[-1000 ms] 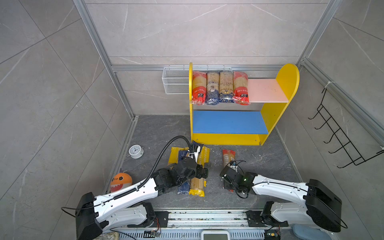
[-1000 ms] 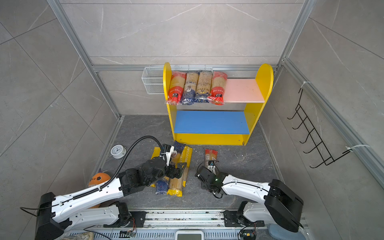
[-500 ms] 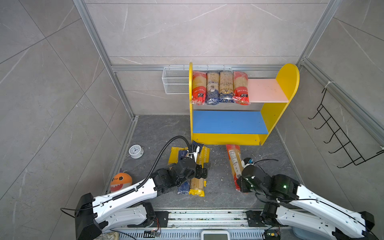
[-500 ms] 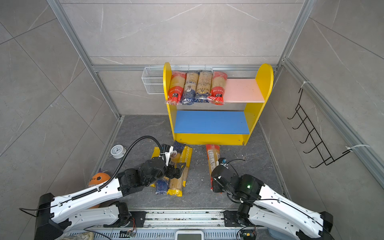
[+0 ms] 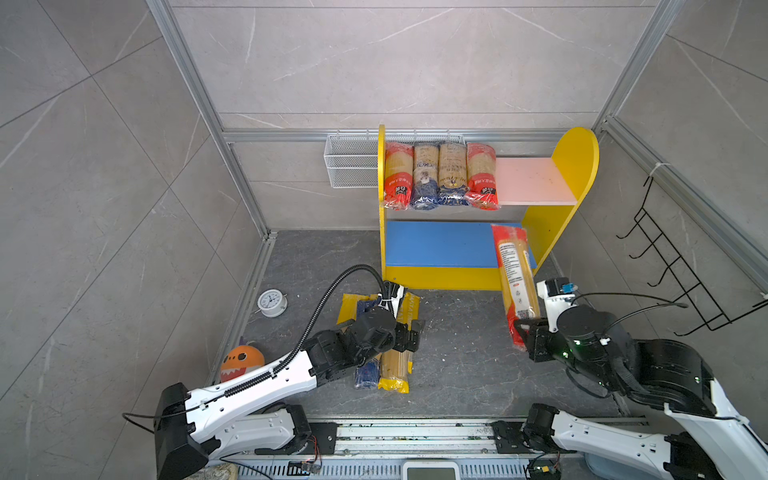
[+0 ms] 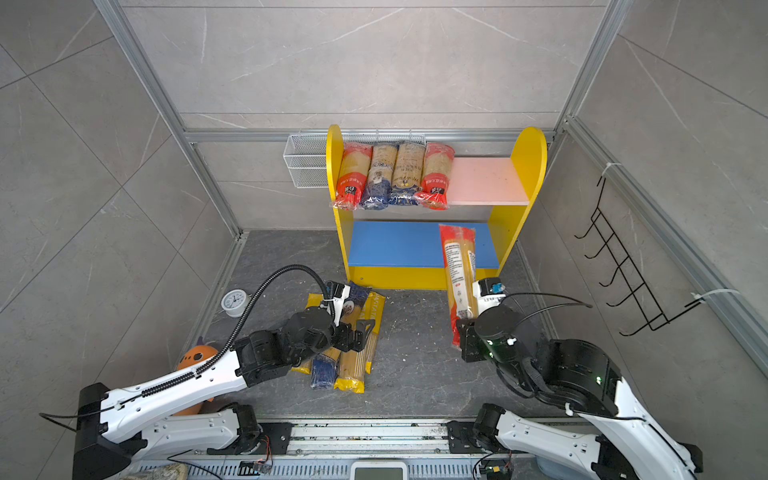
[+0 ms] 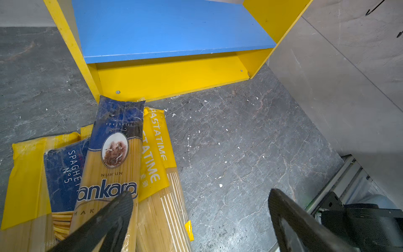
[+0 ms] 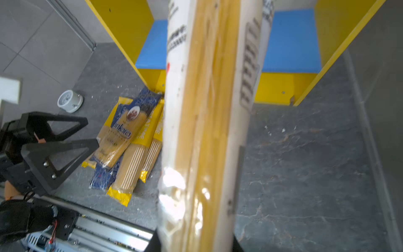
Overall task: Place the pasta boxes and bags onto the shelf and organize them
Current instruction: 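Lift the white-labelled packet and carry it up to the pink shelf, then lower the packet onto the pink shelf beside the others and release it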
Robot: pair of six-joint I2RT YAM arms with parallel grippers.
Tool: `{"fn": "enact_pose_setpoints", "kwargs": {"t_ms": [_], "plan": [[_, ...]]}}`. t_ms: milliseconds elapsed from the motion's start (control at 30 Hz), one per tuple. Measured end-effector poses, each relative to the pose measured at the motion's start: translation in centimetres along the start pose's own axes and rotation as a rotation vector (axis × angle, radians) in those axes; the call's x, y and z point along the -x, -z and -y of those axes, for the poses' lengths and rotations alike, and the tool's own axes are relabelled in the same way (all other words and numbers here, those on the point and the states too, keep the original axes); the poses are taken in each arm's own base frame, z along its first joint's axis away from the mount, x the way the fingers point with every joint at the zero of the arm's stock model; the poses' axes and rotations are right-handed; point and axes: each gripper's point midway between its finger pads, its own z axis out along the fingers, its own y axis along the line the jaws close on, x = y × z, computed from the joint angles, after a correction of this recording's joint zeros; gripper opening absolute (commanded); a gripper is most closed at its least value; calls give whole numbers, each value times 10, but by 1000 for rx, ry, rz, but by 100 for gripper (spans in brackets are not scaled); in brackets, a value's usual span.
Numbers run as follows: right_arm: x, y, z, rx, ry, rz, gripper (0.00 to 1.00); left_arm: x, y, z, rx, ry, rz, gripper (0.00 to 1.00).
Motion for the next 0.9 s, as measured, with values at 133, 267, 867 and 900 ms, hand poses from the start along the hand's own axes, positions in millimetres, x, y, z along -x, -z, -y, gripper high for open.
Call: {"fn": "enact_pose_setpoints", "kwargs": {"t_ms": [133,267,867,900], "plan": [[46,12,0,-90,30,82,0,5,3,2,-2,-8,4,100],[95,17,-14,-152,71,164,0,5,4,1,1,-22,-1,100],[249,-1,13,-302,34,382,0,21,10,-1,40,-75,20,100],[252,-11,19,-303,20,368,0,21,10,-1,45,-80,19,100]]}}
